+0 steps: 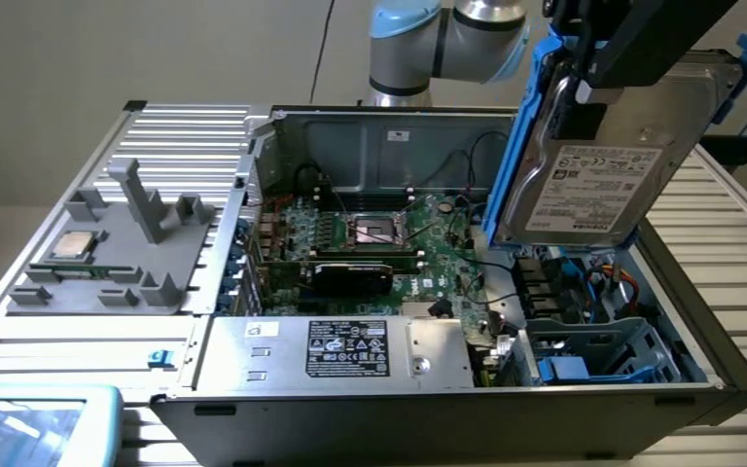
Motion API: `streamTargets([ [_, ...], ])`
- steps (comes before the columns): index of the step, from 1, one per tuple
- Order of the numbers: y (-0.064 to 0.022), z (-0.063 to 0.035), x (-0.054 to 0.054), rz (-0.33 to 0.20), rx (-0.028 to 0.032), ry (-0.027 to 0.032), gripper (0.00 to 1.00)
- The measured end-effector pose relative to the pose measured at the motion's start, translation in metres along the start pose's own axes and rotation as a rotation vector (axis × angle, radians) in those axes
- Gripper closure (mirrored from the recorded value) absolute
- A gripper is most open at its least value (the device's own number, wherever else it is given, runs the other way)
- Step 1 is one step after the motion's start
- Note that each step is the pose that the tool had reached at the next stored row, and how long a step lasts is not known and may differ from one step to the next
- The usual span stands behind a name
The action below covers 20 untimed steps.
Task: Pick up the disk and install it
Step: 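Pick up the disk, then insert the disk into the insertion slot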
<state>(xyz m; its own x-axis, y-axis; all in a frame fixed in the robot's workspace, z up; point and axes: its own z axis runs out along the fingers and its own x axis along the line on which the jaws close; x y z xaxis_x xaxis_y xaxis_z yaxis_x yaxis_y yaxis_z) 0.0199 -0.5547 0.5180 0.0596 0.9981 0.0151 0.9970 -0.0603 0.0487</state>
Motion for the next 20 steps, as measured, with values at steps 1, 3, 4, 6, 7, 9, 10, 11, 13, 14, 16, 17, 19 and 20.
streamTargets([
  [1,0.0015,-0.0001,-0.002,0.0,0.0,-0.0001,0.63],
  [3,0.0052,-0.0001,-0.006,0.0,0.0,0.0,0.63],
  [4,0.0073,-0.0002,-0.008,0.0,0.0,-0.0001,0.63],
  [6,0.0124,-0.0001,-0.012,0.0,0.0,0.0,0.63],
  [7,0.015,-0.0001,-0.014,0.0,-0.0001,-0.0001,0.63],
  [9,0.0206,0.0,-0.017,0.0,-0.0001,0.0,0.63],
  [10,0.0235,0.0001,-0.019,0.0,-0.0001,0.0,0.63],
  [11,0.0266,0.0001,-0.021,0.0,0.0,0.0,0.63],
  [13,0.0322,0.0001,-0.025,0.0,-0.0001,-0.0001,0.63],
  [14,0.0351,0.0002,-0.027,0.0,0.0,-0.0001,0.63],
  [16,0.0409,0.0004,-0.031,0.0,-0.0001,0.0,0.63],
  [17,0.0438,0.0005,-0.032,0.0,0.0,-0.0001,0.63],
  [19,0.05,0.0007,-0.036,0.0,-0.0001,-0.0001,0.63],
  [20,0.0527,0.0008,-0.038,0.0,-0.0001,-0.0001,0.63],
])
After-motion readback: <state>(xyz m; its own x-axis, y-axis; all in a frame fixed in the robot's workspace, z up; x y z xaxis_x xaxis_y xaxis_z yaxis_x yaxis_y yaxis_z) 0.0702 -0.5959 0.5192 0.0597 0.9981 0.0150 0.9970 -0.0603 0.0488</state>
